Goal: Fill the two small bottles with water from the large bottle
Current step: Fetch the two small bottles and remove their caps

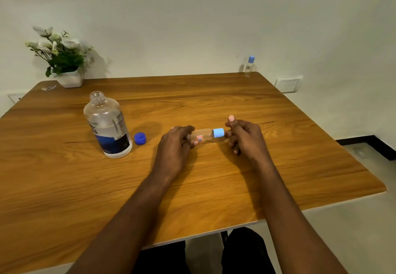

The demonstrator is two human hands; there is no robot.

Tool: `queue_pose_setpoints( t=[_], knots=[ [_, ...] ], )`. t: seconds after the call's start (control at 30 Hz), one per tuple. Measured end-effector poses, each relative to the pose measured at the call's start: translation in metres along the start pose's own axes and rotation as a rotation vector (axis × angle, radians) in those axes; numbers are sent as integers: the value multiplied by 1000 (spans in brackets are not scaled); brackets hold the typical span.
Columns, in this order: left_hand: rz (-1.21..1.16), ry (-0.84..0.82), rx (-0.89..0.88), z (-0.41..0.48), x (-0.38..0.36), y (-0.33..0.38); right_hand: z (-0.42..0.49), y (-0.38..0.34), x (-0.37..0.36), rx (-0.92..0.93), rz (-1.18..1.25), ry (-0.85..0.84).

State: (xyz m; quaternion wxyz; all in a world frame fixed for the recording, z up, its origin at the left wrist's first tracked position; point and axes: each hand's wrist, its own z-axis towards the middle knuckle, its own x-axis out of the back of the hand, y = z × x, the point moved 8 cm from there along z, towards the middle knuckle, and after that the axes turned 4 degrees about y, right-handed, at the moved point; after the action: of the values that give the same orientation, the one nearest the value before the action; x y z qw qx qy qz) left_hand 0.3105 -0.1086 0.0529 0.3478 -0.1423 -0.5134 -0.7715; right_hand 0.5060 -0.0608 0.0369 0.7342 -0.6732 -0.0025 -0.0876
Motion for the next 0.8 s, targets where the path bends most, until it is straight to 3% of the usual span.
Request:
queue_pose_setpoints(
  t=[0.17,0.33,0.53,0.8],
  knots=[
    [5,-7,-17,-1,0,1,-1,3,-2,12,-99,-49],
    [19,14,1,0,3,-1,-3,1,-9,-14,37,-176],
    [13,2,-12,0,2,3,-3,2,-7,-12,-68,-109],
    [0,6,14,-1,4,2,-3,4,-10,-17,10,-229]
  ],
)
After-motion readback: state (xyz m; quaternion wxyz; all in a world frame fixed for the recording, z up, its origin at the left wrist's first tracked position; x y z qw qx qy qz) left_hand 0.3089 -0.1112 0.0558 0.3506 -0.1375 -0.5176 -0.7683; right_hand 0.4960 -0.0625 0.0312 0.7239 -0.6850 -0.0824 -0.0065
